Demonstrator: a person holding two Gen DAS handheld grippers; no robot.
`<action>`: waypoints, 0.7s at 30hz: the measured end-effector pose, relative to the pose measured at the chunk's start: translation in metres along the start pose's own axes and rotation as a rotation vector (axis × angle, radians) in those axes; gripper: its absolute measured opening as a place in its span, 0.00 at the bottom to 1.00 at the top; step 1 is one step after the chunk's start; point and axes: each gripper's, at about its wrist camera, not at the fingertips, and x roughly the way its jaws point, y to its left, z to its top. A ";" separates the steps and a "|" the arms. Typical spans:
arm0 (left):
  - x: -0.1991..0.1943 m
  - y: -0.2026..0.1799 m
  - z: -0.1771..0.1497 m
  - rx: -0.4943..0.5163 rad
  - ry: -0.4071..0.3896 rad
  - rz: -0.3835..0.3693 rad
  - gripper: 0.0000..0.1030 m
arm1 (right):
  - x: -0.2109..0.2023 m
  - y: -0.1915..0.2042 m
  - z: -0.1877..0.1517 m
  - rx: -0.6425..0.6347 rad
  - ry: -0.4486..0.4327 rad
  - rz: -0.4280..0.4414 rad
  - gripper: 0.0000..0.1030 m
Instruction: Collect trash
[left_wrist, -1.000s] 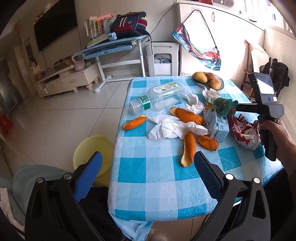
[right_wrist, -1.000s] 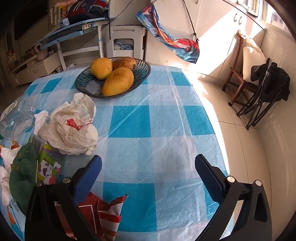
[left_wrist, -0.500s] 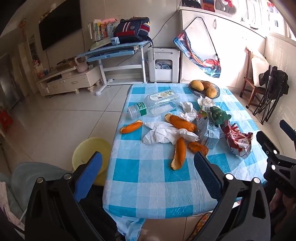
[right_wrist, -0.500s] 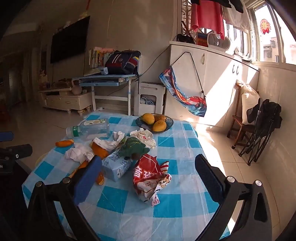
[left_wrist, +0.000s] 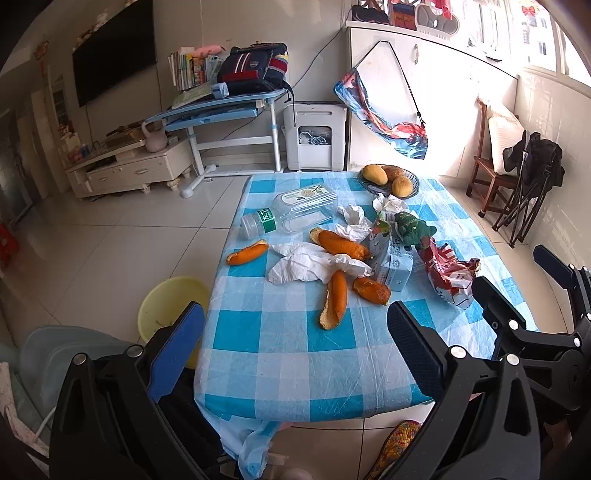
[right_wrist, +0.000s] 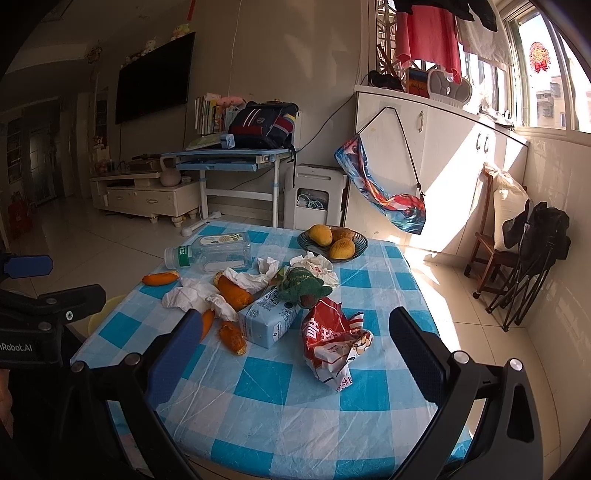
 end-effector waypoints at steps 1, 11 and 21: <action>0.001 0.001 -0.002 -0.004 0.002 -0.003 0.93 | 0.002 0.001 0.000 0.002 0.018 -0.002 0.94; 0.015 0.014 -0.012 -0.045 0.026 -0.008 0.93 | 0.002 0.019 -0.002 -0.063 0.062 -0.028 0.94; 0.016 0.011 -0.014 -0.053 0.019 -0.004 0.93 | -0.002 0.016 0.006 -0.068 0.057 -0.027 0.94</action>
